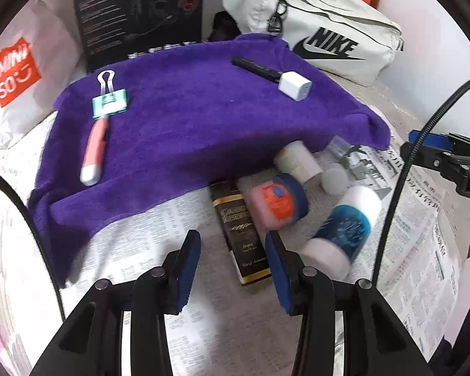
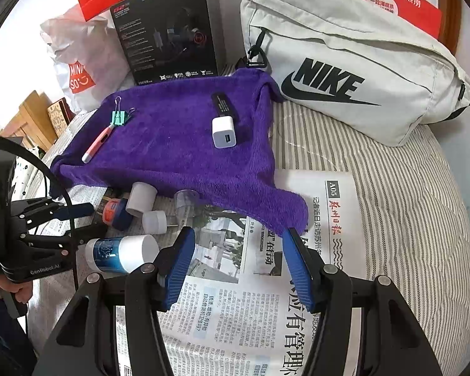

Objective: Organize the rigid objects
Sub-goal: 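Grasp the dark Grand Reserve bottle with the left gripper while the right grasps the clear cup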

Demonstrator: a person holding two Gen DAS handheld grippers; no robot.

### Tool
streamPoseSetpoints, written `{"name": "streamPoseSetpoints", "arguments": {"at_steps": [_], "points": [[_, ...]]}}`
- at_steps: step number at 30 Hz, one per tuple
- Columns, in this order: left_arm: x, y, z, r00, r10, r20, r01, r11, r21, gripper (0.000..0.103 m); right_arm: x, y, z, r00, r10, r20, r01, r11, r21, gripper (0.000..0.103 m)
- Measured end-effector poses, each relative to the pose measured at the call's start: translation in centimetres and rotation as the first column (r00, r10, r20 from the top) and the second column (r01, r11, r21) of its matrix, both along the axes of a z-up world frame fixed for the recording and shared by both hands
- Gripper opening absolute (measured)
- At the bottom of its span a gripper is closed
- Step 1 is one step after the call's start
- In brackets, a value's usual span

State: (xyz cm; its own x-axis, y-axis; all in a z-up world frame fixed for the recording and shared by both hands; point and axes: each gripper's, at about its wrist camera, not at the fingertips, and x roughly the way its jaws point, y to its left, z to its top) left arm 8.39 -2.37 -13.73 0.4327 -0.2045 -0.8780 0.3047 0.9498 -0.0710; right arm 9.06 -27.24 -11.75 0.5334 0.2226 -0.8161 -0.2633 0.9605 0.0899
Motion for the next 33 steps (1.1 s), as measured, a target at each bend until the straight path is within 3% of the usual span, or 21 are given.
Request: {"name": "streamPoseSetpoints", "arguments": {"at_steps": [5, 10, 12, 18, 29, 33], "points": [[0.0, 1.3, -0.1, 1.0, 0.024, 0.005, -0.024, 1.0, -0.007, 0.042, 0.0, 0.0, -0.4, 1.0, 0.006, -0.01, -0.006, 1.0, 0.0, 0.058], [0.5, -0.5, -0.3, 0.999, -0.025, 0.022, 0.024, 0.999, 0.038, 0.039, 0.1, 0.6, -1.1, 0.999, 0.021, -0.027, -0.022, 1.0, -0.007, 0.058], [0.7, -0.8, -0.2, 0.999, -0.031, 0.039, 0.029, 0.998, 0.055, 0.023, 0.1, 0.7, -1.2, 0.999, 0.023, -0.03, -0.023, 1.0, -0.009, 0.058], [0.4, 0.0, 0.0, 0.999, -0.039, 0.035, 0.038, 0.999, 0.031, 0.023, 0.2, 0.5, -1.4, 0.999, 0.021, -0.034, -0.021, 1.0, -0.001, 0.058], [0.1, 1.0, -0.1, 1.0, -0.002, 0.031, 0.0, 0.999, 0.052, 0.023, 1.9, 2.8, -2.1, 0.995, 0.095, -0.027, -0.093, 0.992, 0.082, 0.058], [-0.2, 2.2, -0.2, 0.999, 0.023, 0.028, -0.024, 0.999, 0.035, 0.023, 3.1, 4.1, -2.7, 0.993, 0.109, -0.042, -0.104, 0.989, 0.105, 0.048]]}}
